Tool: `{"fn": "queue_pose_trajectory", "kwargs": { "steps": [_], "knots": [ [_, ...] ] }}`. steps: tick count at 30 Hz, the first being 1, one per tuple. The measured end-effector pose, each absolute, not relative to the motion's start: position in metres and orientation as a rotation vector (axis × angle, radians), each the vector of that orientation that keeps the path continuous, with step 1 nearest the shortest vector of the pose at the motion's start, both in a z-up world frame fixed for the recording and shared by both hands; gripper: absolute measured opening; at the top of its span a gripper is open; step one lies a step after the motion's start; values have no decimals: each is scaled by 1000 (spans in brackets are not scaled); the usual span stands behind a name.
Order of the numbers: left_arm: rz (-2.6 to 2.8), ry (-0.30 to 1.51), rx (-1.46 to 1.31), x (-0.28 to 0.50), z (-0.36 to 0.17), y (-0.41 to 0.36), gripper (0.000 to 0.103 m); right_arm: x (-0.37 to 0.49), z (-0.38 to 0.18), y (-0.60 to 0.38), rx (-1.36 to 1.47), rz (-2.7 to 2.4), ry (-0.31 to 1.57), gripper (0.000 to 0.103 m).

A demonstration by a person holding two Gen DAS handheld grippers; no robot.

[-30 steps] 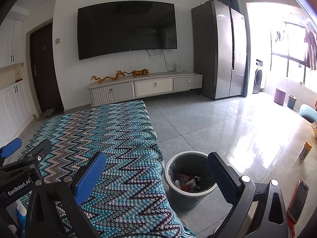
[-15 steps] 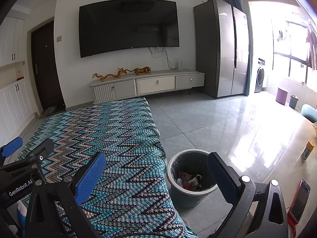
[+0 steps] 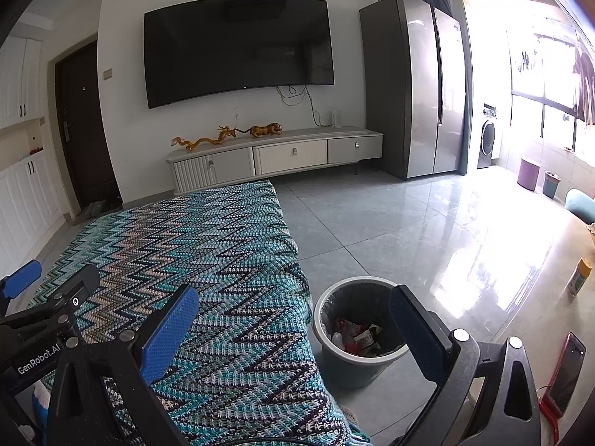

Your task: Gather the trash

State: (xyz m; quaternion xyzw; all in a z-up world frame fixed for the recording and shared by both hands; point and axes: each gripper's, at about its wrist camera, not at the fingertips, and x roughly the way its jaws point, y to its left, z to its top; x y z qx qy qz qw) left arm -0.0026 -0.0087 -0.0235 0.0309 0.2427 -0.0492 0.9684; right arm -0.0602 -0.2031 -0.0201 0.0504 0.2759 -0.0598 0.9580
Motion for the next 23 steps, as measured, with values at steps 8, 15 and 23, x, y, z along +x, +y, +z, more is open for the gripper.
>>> {"fn": "queue_pose_trajectory", "kwargs": {
  "steps": [8, 15, 23],
  "knots": [
    [-108, 477, 74, -6, -23, -10, 103, -61, -20, -205, 103, -124, 559, 103],
    [-105, 474, 71, -7, -22, -10, 103, -62, -19, -205, 103, -126, 556, 103],
    [-105, 493, 47, -3, -24, -4, 103, -63, -18, -207, 103, -135, 550, 103]
  ]
}}
